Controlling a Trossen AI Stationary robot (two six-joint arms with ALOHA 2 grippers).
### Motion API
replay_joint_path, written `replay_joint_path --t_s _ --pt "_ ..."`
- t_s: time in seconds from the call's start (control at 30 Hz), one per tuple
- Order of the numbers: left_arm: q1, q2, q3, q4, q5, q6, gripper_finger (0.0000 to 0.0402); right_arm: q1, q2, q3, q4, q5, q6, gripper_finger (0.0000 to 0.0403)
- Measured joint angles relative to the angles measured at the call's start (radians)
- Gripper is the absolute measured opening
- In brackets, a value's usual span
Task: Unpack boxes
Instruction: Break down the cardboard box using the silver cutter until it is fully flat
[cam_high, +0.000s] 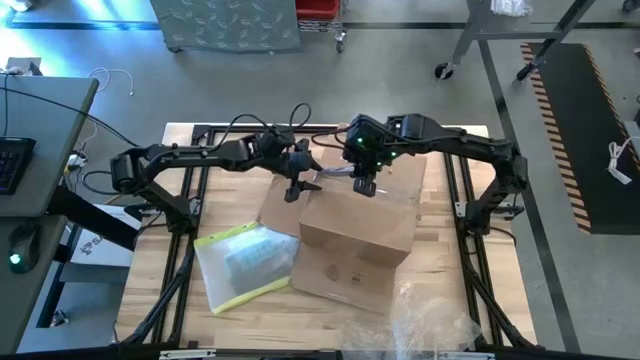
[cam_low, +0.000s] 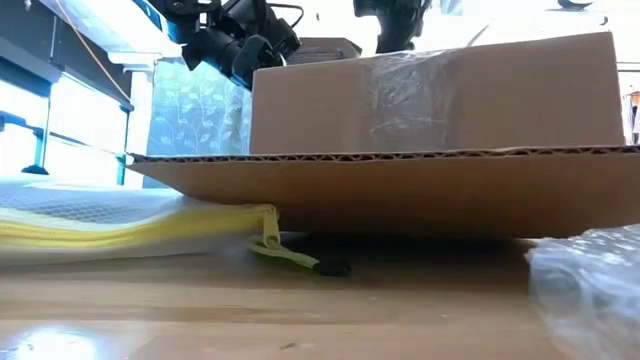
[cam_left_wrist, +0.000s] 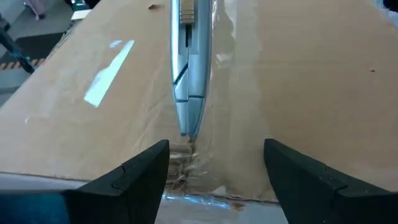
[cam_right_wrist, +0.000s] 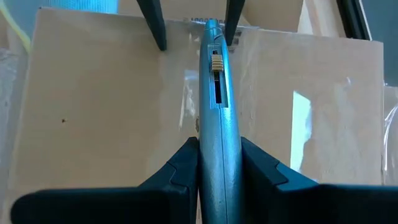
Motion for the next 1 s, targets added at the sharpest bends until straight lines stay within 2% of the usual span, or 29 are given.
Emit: replay_joint_path --t_s 0.33,0.8,1.0 --pt "-0.032 0.017 -0.001 0.008 -0.076 -0.026 0.0245 0.0 0.026 0.0 0.013 0.02 -0.045 0.0059" --pt "-0.037 0.018 -0.002 -0.001 -0.079 -0.05 0.0246 0.0 0.071 0.0 0.0 0.046 -0.082 0.0059" --pt "-0.04 0.017 -0.001 -0.014 -0.111 -0.052 0.0242 0.001 0.069 0.0 -0.096 0.043 -0.062 0.0059"
